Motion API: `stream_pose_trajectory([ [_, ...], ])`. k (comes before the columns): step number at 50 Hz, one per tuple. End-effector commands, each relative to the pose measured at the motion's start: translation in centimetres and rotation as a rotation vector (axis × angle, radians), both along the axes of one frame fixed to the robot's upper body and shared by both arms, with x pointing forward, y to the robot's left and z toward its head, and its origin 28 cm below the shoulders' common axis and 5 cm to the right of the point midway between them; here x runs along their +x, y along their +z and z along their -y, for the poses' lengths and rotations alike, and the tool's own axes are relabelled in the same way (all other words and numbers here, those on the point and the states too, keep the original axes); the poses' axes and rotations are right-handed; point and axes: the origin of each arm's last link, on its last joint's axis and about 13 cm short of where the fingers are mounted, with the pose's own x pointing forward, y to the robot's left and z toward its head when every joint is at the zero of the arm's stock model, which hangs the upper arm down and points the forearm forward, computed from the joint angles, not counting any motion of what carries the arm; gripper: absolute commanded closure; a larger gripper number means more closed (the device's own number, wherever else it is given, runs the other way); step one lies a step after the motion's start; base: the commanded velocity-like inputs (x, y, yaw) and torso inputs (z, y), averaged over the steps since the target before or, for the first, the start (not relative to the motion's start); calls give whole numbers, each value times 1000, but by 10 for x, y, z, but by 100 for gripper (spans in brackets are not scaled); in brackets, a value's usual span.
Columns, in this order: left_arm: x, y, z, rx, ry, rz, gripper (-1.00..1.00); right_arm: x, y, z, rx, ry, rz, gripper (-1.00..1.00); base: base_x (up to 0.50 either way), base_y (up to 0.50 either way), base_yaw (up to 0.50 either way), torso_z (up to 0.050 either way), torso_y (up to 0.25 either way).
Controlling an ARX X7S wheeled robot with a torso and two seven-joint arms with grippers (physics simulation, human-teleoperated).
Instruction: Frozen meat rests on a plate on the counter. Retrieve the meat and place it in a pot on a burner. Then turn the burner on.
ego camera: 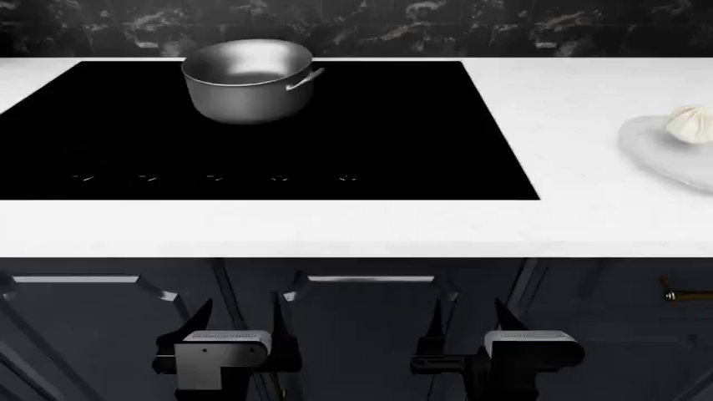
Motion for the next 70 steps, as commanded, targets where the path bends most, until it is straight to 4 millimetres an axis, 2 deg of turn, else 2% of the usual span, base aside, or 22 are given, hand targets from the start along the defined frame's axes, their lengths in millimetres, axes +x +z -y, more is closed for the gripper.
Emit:
stream_pose_trajectory([
  [1,-4,3,0,-4,-52,69,-100,-2,0,-5,-23,15,27,-100,0,0,0,0,0],
  [4,-5,8,-5,-104,-140,89,-100,-5,1,-8,-24,26,36,-100,0,0,0,0,0],
  [7,-5,12,-6,-86,-153,129,-100,-6,1,-8,-23,42,30,-100,0,0,0,50,0],
  [32,0,11,-6,-61,-150,123,-100,-10,-1,-2,7,71,21,-100,0,0,0,50,0],
  [40,1,15,-4,-79,-119,139,-100,-8,4,1,73,62,36,-100,0,0,0,44,0],
  [42,2,15,-2,-32,-112,136,-100,-7,5,3,96,57,37,-100,0,0,0,0,0],
  [46,4,8,-1,-29,-111,54,-100,-7,6,5,126,47,35,-100,0,-463,0,0,0],
  [70,5,13,-1,-40,-123,87,-100,-8,7,9,106,17,6,-100,0,-500,0,0,0],
])
